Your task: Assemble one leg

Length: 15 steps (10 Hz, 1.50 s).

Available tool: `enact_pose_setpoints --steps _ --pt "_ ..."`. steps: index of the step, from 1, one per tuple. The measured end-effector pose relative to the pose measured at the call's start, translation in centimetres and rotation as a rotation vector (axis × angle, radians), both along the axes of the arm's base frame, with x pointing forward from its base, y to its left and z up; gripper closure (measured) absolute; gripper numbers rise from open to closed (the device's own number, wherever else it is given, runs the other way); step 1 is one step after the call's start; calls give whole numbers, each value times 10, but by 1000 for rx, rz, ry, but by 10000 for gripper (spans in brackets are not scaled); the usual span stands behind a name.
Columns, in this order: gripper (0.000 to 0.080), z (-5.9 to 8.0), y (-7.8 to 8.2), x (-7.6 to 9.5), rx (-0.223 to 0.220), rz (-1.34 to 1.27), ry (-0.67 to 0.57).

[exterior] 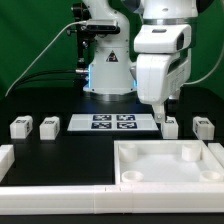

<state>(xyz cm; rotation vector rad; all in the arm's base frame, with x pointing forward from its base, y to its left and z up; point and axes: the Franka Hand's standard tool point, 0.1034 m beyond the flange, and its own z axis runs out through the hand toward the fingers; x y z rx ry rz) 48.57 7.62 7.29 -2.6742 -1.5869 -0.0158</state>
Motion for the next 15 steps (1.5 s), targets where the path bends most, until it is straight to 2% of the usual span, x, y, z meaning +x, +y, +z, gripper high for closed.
enact_pose_setpoints --steps 1,6,7,8,9,12,15 --pt "150 -4 -3 -1 0 -5 10" --pt "150 -5 -3 -1 1 -81 14" --pt "150 -5 -2 -2 4 -191 19" --pt "150 -11 -5 -11 29 -445 23" --pt "150 -12 -1 -19 31 -638 43" --pt "150 -12 21 -24 39 -1070 84" --pt "150 -15 44 -30 37 -1127 99"
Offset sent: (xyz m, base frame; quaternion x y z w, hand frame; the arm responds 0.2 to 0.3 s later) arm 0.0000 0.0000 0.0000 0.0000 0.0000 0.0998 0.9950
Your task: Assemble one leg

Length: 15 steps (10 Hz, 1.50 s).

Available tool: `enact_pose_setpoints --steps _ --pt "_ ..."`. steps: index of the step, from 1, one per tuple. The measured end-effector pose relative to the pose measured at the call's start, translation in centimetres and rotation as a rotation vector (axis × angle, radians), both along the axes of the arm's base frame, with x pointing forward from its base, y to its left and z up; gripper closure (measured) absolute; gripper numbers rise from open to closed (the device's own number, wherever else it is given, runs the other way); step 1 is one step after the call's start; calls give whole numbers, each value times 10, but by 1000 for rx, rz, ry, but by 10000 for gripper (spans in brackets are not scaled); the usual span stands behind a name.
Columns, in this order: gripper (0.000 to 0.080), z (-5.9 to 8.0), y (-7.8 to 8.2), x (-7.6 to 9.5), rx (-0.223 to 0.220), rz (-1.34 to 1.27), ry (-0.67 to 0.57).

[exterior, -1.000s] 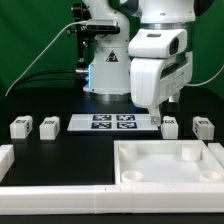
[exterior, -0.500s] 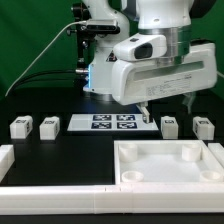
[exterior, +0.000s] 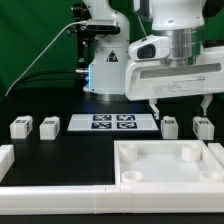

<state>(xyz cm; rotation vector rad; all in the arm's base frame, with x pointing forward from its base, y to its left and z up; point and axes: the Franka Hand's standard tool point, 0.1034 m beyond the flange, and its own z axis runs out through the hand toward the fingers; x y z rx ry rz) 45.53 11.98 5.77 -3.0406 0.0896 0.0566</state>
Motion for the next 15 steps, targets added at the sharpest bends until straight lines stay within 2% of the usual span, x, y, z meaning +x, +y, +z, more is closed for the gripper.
enact_pose_setpoints --steps 5,9,11,15 --pt "150 -5 53 -2 11 34 0" --pt "150 -6 53 -3 11 45 1" --pt "150 -12 51 -7 15 25 17" --pt "150 -24 36 -17 79 -141 134"
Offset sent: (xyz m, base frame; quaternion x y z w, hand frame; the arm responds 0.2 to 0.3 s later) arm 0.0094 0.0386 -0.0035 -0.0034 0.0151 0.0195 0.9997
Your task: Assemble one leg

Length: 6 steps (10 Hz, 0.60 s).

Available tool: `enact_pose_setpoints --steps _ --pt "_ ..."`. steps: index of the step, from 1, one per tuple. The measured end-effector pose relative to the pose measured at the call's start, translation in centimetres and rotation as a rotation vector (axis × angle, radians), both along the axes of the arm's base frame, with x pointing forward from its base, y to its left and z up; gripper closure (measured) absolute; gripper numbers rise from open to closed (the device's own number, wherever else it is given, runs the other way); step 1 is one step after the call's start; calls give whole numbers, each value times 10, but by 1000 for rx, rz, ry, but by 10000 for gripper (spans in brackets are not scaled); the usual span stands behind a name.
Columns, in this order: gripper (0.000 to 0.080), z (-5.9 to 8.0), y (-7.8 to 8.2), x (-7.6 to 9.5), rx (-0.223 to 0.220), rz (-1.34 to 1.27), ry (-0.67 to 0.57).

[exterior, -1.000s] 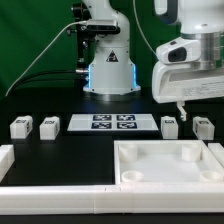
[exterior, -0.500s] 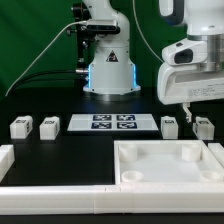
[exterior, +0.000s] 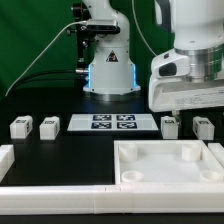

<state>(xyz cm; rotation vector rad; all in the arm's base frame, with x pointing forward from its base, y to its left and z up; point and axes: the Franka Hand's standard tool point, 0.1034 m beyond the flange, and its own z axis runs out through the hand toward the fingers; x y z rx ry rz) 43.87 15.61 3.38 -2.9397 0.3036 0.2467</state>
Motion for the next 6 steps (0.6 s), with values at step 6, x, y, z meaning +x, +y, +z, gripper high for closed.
enact_pose_setpoints --steps 6 --pt "150 -1 10 -8 -12 37 136"
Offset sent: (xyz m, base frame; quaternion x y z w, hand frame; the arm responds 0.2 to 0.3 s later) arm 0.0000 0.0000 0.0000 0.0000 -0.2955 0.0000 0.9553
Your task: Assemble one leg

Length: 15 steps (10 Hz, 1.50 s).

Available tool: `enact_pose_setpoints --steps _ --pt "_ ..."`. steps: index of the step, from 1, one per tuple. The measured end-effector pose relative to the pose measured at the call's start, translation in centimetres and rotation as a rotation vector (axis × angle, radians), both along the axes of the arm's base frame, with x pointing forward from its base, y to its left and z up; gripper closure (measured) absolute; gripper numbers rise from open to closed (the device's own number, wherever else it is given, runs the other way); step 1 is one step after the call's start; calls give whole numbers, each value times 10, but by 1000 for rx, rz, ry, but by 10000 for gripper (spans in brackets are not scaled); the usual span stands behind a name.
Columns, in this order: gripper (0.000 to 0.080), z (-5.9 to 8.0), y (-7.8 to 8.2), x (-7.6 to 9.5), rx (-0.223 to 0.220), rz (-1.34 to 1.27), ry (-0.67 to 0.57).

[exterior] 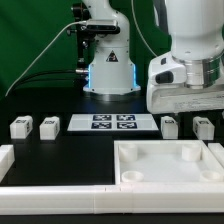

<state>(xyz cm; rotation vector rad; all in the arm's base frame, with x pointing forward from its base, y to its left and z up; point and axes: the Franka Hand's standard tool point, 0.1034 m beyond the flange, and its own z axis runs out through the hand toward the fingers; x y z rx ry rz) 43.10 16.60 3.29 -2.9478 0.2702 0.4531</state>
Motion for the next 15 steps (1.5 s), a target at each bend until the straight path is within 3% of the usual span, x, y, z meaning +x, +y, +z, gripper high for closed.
enact_pose_setpoints --steps 3,7,9,15 --pt "150 -9 16 -11 -30 38 21" --pt "150 -10 13 -16 -25 53 95" --pt "150 -10 8 -21 -6 79 300" --pt "150 -19 15 -25 -1 97 349"
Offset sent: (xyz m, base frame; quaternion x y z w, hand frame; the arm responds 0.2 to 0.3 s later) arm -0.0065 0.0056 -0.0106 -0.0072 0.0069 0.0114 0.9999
